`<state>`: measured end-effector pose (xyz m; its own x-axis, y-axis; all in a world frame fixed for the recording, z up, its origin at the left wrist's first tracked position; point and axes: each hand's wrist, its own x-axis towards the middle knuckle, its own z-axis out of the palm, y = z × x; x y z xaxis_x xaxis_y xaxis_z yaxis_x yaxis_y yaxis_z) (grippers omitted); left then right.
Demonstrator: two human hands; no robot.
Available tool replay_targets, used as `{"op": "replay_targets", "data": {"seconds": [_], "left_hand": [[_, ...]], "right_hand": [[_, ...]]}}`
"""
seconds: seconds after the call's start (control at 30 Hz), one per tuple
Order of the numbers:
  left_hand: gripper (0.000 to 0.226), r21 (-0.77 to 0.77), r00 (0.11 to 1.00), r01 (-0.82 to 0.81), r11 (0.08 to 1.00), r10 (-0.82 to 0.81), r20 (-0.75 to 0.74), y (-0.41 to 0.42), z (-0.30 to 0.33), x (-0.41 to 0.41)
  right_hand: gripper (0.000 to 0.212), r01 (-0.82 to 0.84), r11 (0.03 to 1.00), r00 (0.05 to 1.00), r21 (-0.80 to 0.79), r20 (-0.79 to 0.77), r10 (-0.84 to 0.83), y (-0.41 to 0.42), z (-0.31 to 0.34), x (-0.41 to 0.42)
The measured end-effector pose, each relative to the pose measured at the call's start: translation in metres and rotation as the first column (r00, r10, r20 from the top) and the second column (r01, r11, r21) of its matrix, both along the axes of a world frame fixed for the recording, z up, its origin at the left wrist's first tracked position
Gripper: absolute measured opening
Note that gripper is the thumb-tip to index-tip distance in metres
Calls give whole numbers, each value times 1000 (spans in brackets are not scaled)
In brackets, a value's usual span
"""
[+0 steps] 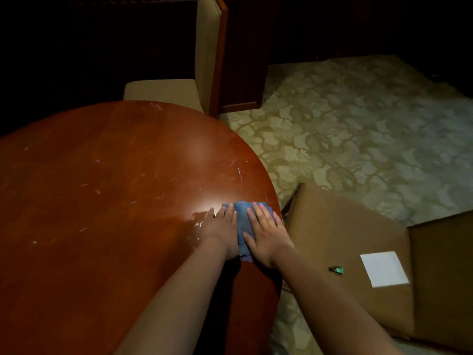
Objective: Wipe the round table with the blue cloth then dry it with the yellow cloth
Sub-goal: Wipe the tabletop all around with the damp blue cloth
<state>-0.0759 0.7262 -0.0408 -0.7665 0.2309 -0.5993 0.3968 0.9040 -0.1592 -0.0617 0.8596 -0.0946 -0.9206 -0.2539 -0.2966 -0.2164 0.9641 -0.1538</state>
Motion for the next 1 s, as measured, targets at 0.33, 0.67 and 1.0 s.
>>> {"op": "replay_targets", "data": {"seconds": [0.33,0.67,1.0], "left_hand": [[85,-12,994,-109,994,109,0,5,-4,-108],[78,-14,986,-167,986,167,-5,1,-6,-164],[83,3,989,-151,989,151,6,-1,-2,-92]], "right_hand": [[93,-114,994,993,0,-26,113,0,-5,-118],[64,-142,989,990,-29,17,143,-3,-5,-184],[99,-91,996,996,-16,10,91,0,1,-107]]}}
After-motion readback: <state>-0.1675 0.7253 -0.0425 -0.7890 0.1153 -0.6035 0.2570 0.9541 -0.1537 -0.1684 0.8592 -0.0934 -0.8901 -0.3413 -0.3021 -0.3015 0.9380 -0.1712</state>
